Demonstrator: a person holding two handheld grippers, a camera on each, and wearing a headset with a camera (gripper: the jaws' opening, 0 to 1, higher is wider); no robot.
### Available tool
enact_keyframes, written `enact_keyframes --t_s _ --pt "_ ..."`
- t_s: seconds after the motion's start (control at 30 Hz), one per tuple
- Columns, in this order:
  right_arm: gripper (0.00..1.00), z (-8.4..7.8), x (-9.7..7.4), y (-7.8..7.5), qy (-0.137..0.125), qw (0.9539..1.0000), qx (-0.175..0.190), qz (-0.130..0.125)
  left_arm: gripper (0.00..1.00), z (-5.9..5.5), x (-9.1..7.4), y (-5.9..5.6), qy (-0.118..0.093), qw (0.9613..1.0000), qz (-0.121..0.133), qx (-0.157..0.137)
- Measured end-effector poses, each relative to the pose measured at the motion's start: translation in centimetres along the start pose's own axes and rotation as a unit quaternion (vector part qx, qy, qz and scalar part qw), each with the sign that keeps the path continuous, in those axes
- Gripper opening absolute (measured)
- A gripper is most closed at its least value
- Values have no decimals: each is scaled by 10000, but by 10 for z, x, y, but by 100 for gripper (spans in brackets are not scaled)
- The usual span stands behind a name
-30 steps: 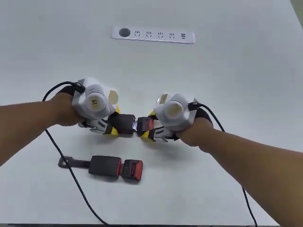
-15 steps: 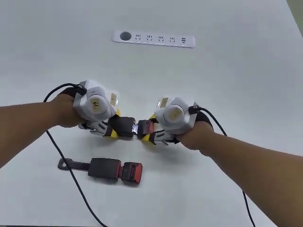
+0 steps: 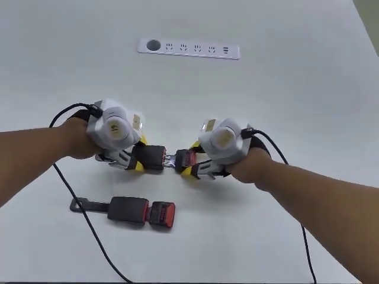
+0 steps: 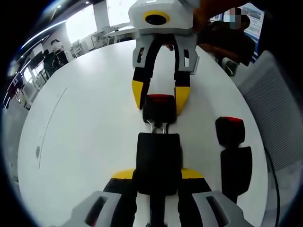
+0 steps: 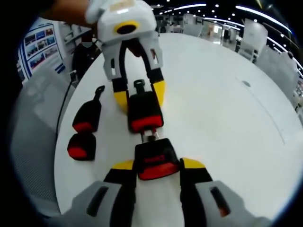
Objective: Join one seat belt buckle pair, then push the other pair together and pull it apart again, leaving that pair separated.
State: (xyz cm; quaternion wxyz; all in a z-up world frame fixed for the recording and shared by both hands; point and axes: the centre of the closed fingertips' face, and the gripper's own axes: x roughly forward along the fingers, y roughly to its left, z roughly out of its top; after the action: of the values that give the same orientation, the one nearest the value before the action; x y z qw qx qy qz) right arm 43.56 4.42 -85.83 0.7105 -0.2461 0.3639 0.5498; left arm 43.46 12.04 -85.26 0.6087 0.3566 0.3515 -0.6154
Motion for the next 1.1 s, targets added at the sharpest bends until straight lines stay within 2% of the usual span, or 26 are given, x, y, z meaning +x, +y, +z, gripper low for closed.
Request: enact_keyframes --t_s 0.3,0.53,0.83,1.1 --pt "36 -10 -7 -2 27 10000 -16 -3 34 1 -1 -1 -21 10000 5 -33" --pt "36 -20 -14 -6 -50 10000 34 -60 34 1 -1 0 -50 10000 11 -60" --pt "36 -42 -33 -8 -67 9997 160 -158 34 2 0 -1 -73 9999 21 -88" --pt "36 -55 -45 -10 -72 9996 200 -199 34 2 -1 -1 -73 9999 23 -104"
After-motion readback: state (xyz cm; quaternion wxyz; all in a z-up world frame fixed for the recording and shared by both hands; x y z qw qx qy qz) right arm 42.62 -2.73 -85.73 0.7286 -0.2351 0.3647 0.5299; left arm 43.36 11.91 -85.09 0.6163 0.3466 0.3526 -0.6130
